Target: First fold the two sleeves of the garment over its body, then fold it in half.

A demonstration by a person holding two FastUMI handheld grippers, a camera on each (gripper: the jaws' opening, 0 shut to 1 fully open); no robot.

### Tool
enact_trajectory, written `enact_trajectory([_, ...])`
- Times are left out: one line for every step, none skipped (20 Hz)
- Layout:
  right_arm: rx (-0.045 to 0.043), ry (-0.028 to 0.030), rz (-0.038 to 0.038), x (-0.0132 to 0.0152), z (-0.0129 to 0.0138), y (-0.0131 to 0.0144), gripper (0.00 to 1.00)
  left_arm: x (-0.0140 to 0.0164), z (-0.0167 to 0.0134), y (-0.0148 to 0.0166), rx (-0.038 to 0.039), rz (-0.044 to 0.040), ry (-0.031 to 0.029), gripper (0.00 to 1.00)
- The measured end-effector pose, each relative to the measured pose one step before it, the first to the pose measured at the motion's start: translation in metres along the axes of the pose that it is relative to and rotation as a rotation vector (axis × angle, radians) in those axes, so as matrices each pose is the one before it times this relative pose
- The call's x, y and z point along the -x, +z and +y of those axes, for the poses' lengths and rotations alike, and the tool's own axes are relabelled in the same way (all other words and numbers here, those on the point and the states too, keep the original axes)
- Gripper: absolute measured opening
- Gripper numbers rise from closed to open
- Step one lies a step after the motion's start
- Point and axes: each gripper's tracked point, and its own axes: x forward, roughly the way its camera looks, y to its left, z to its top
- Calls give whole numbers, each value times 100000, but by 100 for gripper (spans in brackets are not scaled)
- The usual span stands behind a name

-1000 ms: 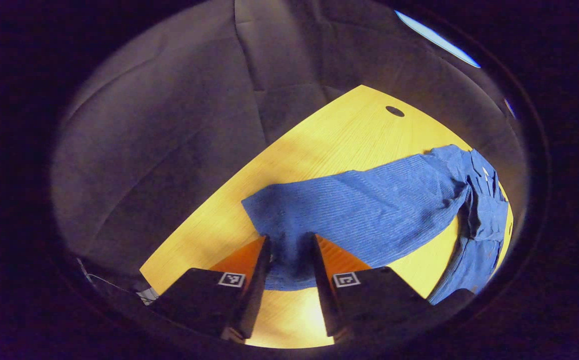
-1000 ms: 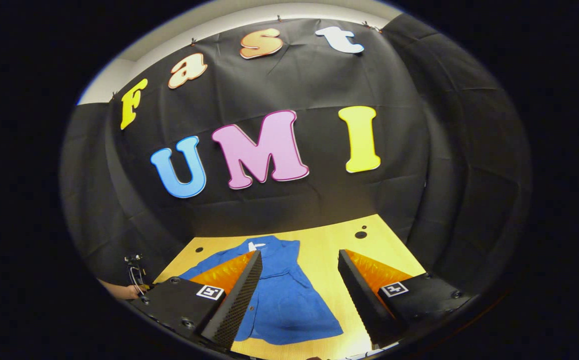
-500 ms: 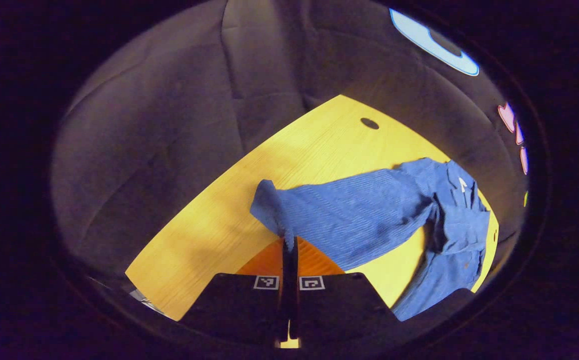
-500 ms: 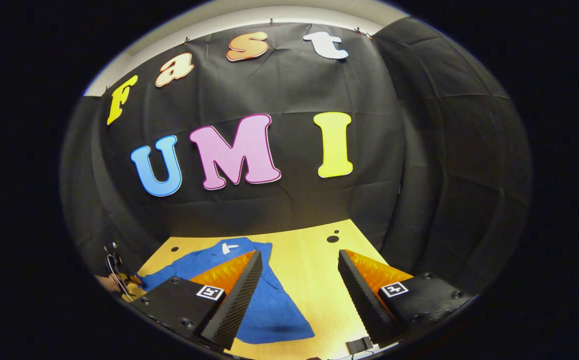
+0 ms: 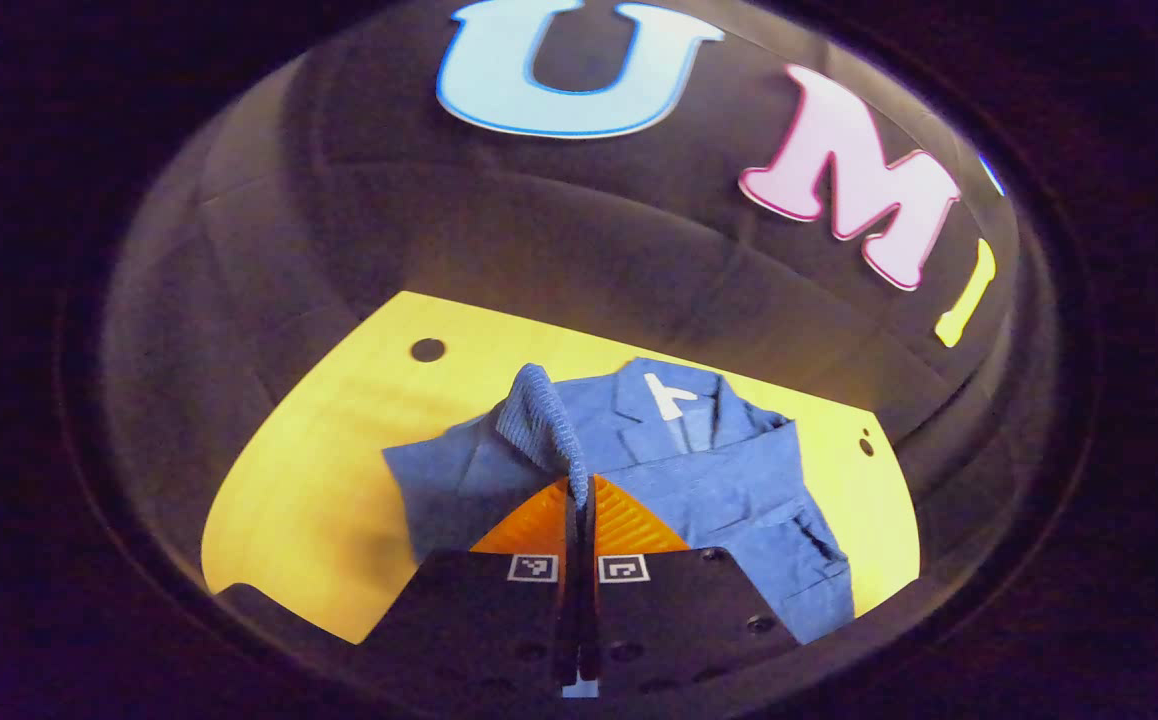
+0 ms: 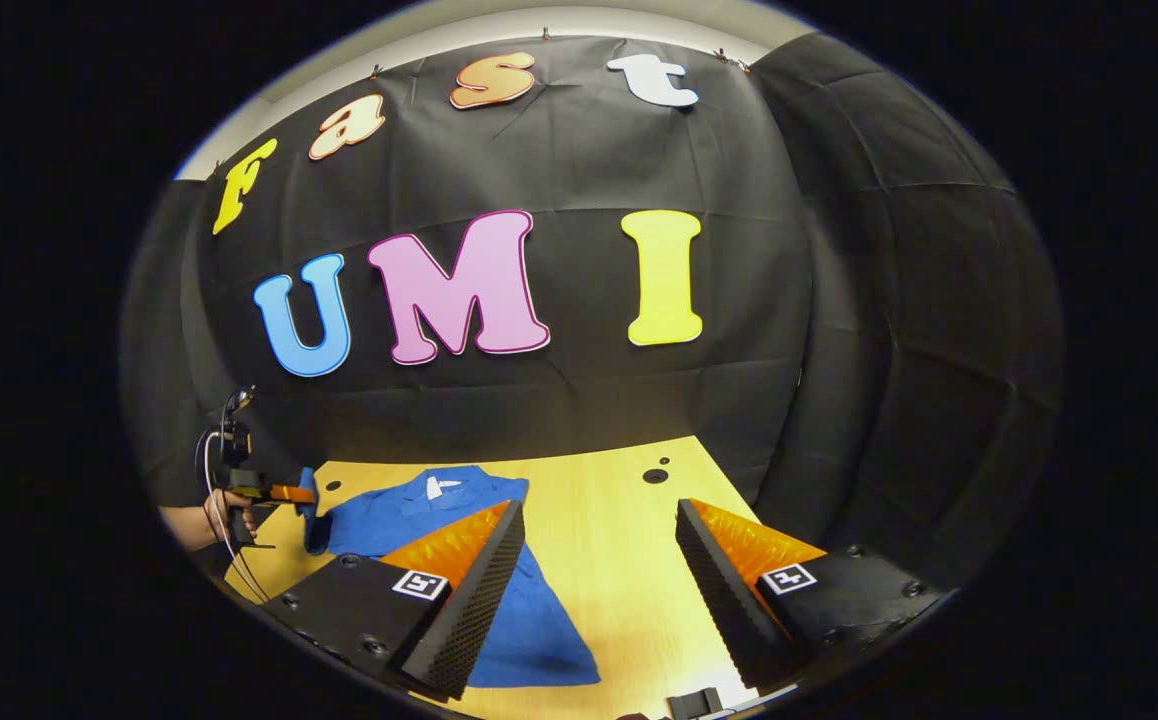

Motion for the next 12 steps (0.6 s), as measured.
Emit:
enact_trajectory([771, 10, 666, -272, -373, -438, 97, -1336, -3445, 180, -1699, 1003, -4838, 0])
enact_trajectory([280, 22, 671, -218, -179, -401, 97, -1205, -3053, 268, -1949, 985, -4192, 0])
enact_trajectory([-387, 561, 1330, -261, -198, -478, 97, -1043, -2245, 107, -2140, 673, -3001, 0])
enact_trajectory([-394, 168, 908, -199, -274, -334, 97, -1237, -2111, 345, -1853, 259, -1380, 0])
enact_trajectory([333, -1013, 727, -141, -406, -349, 97, -1493, -1389, 220, -1401, 110, 1502, 0])
enact_trajectory([1055, -2093, -125, -166, -594, -386, 97, -1387, -1855, 436, -575, -244, -877, 0])
enact_trajectory([874, -363, 329, -183, -46, -443, 97, -888, -1769, 655, -69, -340, -2027, 3])
enact_trajectory([889, 726, 1268, -121, 434, -664, 97, -1178, -1957, 552, 132, 115, -3932, 2])
enact_trajectory([1102, 1423, 2112, -279, 599, -933, 97, -549, -1283, 211, -319, -833, -2007, 30])
enact_trajectory([1038, 775, 1558, -191, 494, -742, 97, -744, -1109, -39, -945, -576, -2970, 42])
enact_trajectory([271, 1519, 1115, -283, 611, -554, 97, 322, -503, -54, -1176, -375, -1061, 61])
enact_trajectory([117, 1395, 1234, -139, 644, -918, 97, -158, -101, 0, -862, -176, -888, 79])
